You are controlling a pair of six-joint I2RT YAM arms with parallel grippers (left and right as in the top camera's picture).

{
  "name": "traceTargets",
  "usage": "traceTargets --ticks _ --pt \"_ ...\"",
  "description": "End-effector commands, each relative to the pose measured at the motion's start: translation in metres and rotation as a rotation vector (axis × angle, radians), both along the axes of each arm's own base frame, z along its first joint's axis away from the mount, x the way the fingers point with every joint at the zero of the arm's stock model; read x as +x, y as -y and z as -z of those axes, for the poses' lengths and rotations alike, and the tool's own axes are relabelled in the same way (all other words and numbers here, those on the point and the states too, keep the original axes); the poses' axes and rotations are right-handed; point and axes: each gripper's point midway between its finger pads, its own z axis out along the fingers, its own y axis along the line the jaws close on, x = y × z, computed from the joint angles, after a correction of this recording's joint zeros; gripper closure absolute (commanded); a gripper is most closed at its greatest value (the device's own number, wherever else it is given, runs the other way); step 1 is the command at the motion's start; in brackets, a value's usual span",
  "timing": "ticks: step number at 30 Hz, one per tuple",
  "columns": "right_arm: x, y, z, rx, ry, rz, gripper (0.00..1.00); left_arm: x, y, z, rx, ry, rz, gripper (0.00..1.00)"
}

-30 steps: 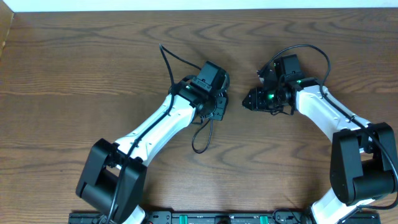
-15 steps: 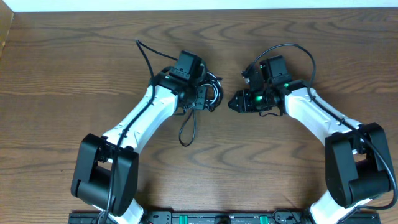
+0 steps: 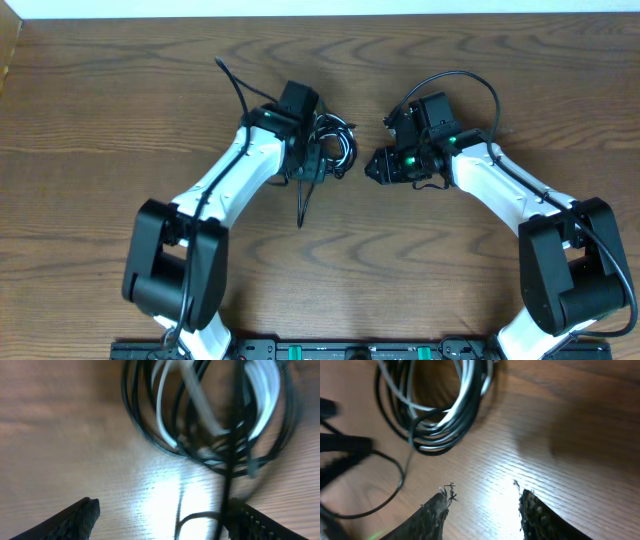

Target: Untangle cables

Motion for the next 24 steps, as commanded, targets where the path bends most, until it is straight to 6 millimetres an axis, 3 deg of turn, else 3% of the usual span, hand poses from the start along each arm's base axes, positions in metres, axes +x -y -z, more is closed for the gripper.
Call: traceTargets --ticks 1,6,9,11,15,18,21,24 --pt "0.004 0.011 0.001 -0.033 0.005 0.042 0.52 0.024 0.003 -0.061 -0.040 0.166 -0.015 0.18" --pt "0.008 0.023 0.002 -0.038 -0.008 0.074 0.50 0.029 0.013 -0.096 -0.082 0.259 0.000 0.23" --pt "0.011 0.039 0.004 -0.044 -0.030 0.115 0.48 0.026 0.028 -0.099 -0.097 0.276 0.034 0.36" --pt "0.012 0.052 0.006 -0.049 -0.055 0.161 0.48 0.021 0.046 -0.098 -0.117 0.273 0.087 0.40" --pt "0.015 0.077 0.008 -0.056 -0.088 0.227 0.46 0.011 0.084 -0.087 -0.149 0.261 0.188 0.41" --pt "0.016 0.097 0.010 -0.062 -0.115 0.277 0.45 0.003 0.101 -0.066 -0.132 0.220 0.235 0.41" --pt "0.016 0.112 0.012 -0.066 -0.133 0.316 0.44 0.000 0.106 -0.042 -0.085 0.179 0.260 0.40" --pt "0.017 0.121 0.012 -0.066 -0.138 0.336 0.44 0.009 0.097 -0.023 0.001 0.184 0.247 0.40"
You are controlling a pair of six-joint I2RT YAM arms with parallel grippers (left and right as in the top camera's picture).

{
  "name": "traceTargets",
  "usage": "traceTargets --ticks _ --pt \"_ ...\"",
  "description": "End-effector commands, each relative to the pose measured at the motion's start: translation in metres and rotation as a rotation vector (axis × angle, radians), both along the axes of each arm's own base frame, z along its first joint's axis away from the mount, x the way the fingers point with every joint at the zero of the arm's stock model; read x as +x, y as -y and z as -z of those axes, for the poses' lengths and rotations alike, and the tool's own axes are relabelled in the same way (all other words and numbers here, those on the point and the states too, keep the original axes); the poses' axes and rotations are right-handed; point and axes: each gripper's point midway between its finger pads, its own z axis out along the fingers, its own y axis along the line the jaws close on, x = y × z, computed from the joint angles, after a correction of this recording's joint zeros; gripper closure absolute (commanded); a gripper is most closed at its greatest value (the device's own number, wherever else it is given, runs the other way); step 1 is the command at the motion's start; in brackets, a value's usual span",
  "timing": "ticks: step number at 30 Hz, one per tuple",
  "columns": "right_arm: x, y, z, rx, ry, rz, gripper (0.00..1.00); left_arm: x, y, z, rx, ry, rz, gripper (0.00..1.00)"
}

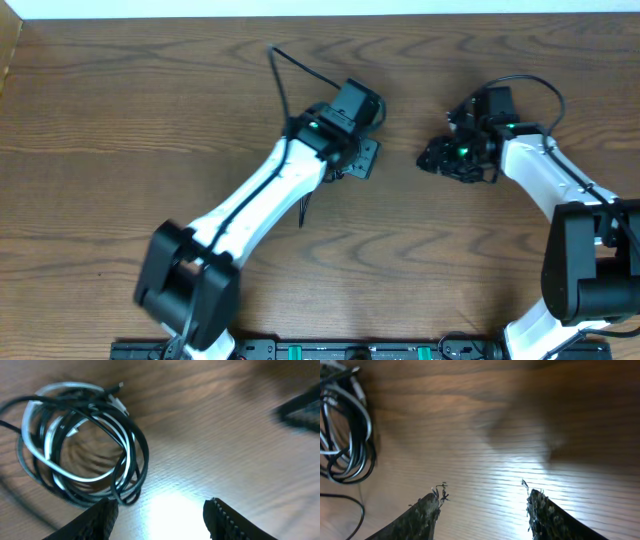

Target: Untangle cables

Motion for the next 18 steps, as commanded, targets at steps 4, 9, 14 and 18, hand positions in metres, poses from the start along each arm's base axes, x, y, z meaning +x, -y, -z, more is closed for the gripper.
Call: traceTargets --ticks 4,9,14,18 --pt "0.000 0.009 -0.002 -0.004 0.002 0.019 0.44 0.021 -0.010 0.036 0.118 0.029 -0.006 0.41" --pt "0.000 0.009 -0.002 -0.005 0.003 0.015 0.43 0.028 -0.001 0.059 0.118 0.027 0.005 0.42" --pt "0.000 0.009 -0.002 -0.006 0.005 0.013 0.43 0.034 0.008 0.074 0.110 0.039 0.011 0.50" --pt "0.000 0.009 -0.002 -0.006 0.006 0.013 0.42 0.036 0.009 0.085 0.113 0.035 0.011 0.50"
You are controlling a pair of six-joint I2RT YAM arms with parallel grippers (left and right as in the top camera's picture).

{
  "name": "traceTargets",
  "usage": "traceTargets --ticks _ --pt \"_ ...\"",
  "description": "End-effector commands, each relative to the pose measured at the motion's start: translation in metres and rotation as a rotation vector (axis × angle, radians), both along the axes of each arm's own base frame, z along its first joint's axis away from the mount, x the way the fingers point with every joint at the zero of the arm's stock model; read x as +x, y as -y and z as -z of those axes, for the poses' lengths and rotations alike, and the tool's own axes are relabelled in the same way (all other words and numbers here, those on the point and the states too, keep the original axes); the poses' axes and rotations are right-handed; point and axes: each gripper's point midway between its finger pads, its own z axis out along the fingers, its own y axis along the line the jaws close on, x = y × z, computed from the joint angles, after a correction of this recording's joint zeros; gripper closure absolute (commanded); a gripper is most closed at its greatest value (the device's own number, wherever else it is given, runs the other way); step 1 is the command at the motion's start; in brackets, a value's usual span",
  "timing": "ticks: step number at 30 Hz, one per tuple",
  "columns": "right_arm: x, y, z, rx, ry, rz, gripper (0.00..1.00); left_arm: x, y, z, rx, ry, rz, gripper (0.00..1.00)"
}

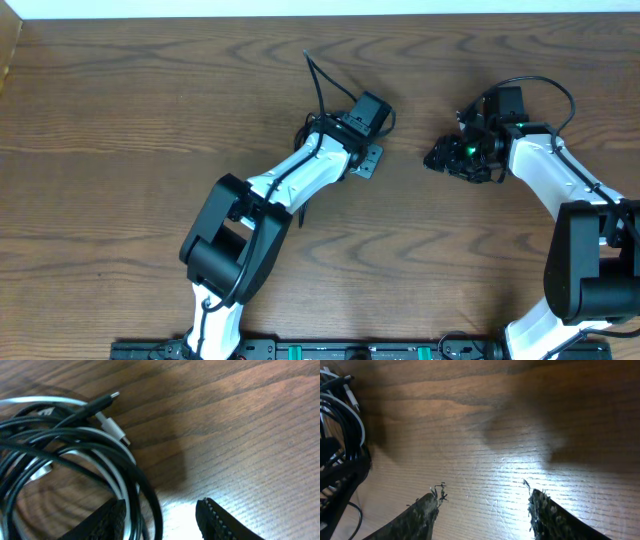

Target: Untangle cables

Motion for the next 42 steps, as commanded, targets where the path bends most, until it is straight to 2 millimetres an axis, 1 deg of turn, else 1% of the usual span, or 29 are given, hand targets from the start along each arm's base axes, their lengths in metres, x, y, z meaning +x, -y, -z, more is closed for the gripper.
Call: traceTargets --ticks 1,3,4,5,9,10,12,13,20,27,28,29,30,33,37,40,42 --pt "0.000 0.000 -0.002 0.000 0.012 -0.010 0.42 0.001 -0.002 0.012 0.031 -0.002 0.004 0.50" --pt "0.000 0.000 -0.002 0.000 0.012 -0.010 0.42 0.000 -0.003 0.020 0.042 -0.013 0.004 0.50" --pt "0.000 0.000 -0.002 0.000 0.012 -0.010 0.42 0.000 -0.003 0.023 0.045 -0.016 0.003 0.52" --pt "0.000 0.000 -0.002 0.000 0.012 -0.010 0.42 0.000 -0.003 0.026 0.046 -0.018 0.003 0.56" --pt "0.000 0.000 -0.002 0.000 0.013 -0.010 0.42 0.003 -0.004 0.029 0.052 -0.008 -0.001 0.63" --pt "0.000 0.000 -0.002 0.000 0.013 -0.011 0.42 0.005 -0.005 0.029 0.061 -0.002 -0.006 0.65" --pt "0.000 0.000 -0.002 0.000 0.013 -0.010 0.42 0.007 -0.010 0.028 0.087 0.016 -0.018 0.73" --pt "0.000 0.000 -0.002 0.000 0.013 -0.010 0.42 0.008 -0.013 0.029 0.100 0.022 -0.023 0.74" --pt "0.000 0.000 -0.002 0.000 0.012 -0.010 0.42 -0.001 -0.020 0.042 0.127 -0.007 -0.023 0.75" --pt "-0.001 0.000 -0.002 0.000 0.011 -0.010 0.42 -0.004 -0.022 0.053 0.142 -0.025 -0.022 0.74" --pt "-0.001 0.000 -0.002 0.000 0.011 -0.010 0.42 -0.004 -0.022 0.054 0.143 -0.028 -0.022 0.81" --pt "-0.001 0.000 -0.002 0.000 0.011 -0.010 0.42 -0.004 -0.023 0.054 0.144 -0.028 -0.022 0.92" --pt "-0.001 0.000 -0.002 0.000 0.011 -0.010 0.43 -0.004 -0.022 0.054 0.143 -0.027 -0.021 0.93" --pt "-0.001 -0.001 -0.003 0.009 0.010 -0.012 0.45 0.002 -0.018 0.038 0.120 0.001 -0.024 0.93" --pt "-0.001 -0.002 -0.004 0.015 0.010 -0.016 0.48 0.016 -0.010 -0.019 0.023 0.090 -0.068 0.93" --pt "-0.002 -0.011 -0.008 0.069 0.027 -0.062 0.48 0.018 -0.003 -0.066 -0.111 0.126 -0.080 0.93" --pt "-0.003 -0.016 -0.012 0.108 0.033 -0.079 0.48 0.018 -0.004 -0.094 -0.198 0.135 -0.096 0.93"
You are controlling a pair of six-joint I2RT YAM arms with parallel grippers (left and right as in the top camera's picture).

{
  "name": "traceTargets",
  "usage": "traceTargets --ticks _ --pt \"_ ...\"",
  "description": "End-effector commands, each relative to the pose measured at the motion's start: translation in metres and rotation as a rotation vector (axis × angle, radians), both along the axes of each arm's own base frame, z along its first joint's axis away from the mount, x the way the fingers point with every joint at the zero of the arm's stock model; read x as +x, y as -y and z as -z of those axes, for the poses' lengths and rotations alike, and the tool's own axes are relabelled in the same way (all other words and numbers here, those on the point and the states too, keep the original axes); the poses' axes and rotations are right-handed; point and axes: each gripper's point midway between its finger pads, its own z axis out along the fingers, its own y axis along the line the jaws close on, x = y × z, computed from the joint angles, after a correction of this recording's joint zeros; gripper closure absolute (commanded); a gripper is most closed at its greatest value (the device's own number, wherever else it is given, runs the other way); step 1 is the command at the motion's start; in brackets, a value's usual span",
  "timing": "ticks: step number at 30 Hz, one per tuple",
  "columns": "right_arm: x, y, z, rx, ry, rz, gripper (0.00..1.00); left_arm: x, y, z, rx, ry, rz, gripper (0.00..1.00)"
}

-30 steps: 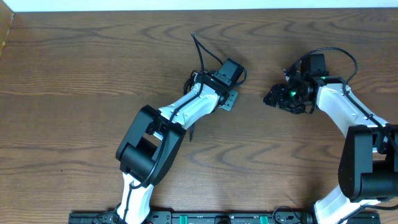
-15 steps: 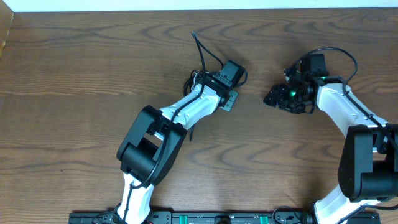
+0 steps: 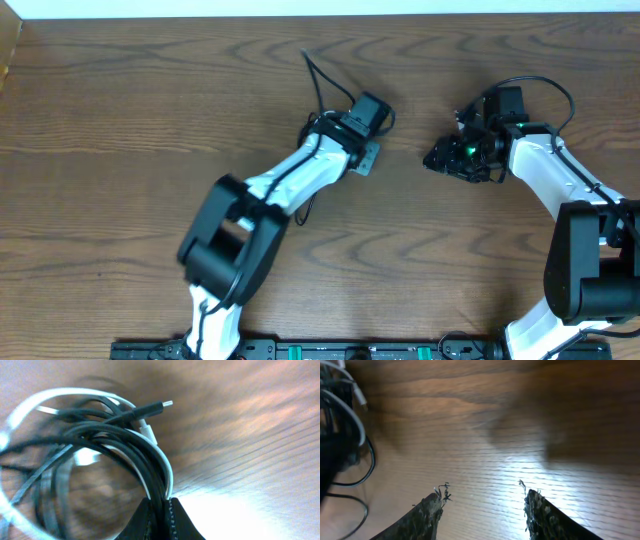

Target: Untangle cables

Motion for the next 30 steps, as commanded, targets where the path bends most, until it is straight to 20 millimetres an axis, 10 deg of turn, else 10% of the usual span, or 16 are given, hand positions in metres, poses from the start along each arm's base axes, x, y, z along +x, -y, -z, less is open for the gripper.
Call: traceTargets --ticks 1,7,17,27,30 --pt "-0.002 -0.013 -0.011 0.094 0.029 -0.063 0.48 0.006 0.005 -0.087 -0.241 0.074 -0.036 0.93" --pt "-0.005 -0.040 -0.034 0.283 0.076 -0.156 0.48 0.004 -0.009 -0.136 -0.471 0.029 -0.077 0.93" --pt "-0.007 -0.085 -0.119 0.775 0.273 -0.379 0.50 0.008 -0.031 -0.142 -0.644 -0.083 -0.122 0.93" --pt "0.015 -0.083 -0.102 0.698 0.107 -0.138 0.80 0.002 -0.021 -0.120 -0.676 -0.178 -0.122 0.93" --pt "0.017 -0.091 -0.107 0.721 0.071 -0.110 0.64 0.003 -0.015 -0.113 -0.709 -0.219 -0.131 0.93"
